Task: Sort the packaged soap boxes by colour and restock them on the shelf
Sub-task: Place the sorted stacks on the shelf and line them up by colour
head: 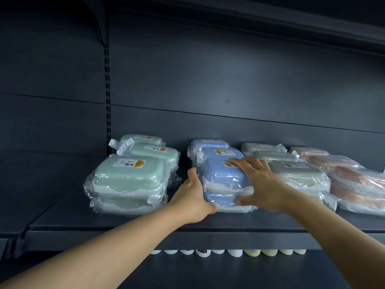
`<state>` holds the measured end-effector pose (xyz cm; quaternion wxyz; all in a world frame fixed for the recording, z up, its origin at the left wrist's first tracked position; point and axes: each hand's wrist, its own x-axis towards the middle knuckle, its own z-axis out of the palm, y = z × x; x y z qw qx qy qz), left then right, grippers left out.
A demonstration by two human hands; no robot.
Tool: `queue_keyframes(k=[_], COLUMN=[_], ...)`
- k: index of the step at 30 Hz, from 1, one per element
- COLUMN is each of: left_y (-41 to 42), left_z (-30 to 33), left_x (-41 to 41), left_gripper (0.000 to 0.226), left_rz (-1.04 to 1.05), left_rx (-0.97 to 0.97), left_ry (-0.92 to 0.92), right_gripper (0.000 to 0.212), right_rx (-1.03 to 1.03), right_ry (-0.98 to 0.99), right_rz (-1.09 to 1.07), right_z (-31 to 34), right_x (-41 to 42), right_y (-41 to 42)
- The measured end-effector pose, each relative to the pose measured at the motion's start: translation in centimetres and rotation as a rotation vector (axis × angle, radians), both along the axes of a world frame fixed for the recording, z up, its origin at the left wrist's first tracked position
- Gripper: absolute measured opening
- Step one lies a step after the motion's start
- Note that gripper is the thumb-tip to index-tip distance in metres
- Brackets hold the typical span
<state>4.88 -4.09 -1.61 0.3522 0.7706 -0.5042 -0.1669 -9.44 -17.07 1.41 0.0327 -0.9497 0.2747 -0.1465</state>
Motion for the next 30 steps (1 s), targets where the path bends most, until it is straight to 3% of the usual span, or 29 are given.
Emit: queue_keyframes(k=[4, 8, 11, 15, 16, 19, 25, 30], left_y=[0.1, -0.7, -2.1, -5.3, -6.2, -8.7, -11.9, -12.5], left_z=[2.6, 6.6, 9.1, 10.2, 10.3, 9.9, 8.9, 10.3], left_x=[0.3, 1.7, 3.5, 5.8, 6.2, 7.3, 7.9, 8.3], left_gripper=[0.082, 0.073, 0.061, 0.027, 0.029, 0.053, 0.014, 0.013], left_rz=[-0.036, -0.015, 0.023, 0.076, 0.087, 0.100, 0.115, 0.112], left_rx=[0.011, -0.030, 0.063, 0.184, 0.193, 0.247, 0.336, 0.176], left_ry=[-0.066, -0.276, -0.395, -0.506, -0.524, -0.465, -0.343, -0.194], right_gripper=[0.100, 0.060, 0.037, 0.039, 0.038, 0.036, 0.032, 0.031], right_rx=[0.077, 0.014, -0.046, -0.042, -0.049, -0.100, -0.148, -0.166], right_ry=[-0.005, -0.129, -0.173, -0.130, -0.120, -0.101, -0.115, -0.150], right_rz=[0.007, 0.003, -0.069, -0.179, -0.200, -0.238, -0.256, -0.257], right_z=[1.4, 4.0, 5.1, 5.5, 5.5, 5.1, 4.9, 5.2], right_x=[-0.4, 0.1, 1.3, 2.8, 3.0, 3.3, 2.5, 2.0], right_y=[0.5, 0.0, -1.8, -4.4, -4.8, -5.6, -6.5, -6.6])
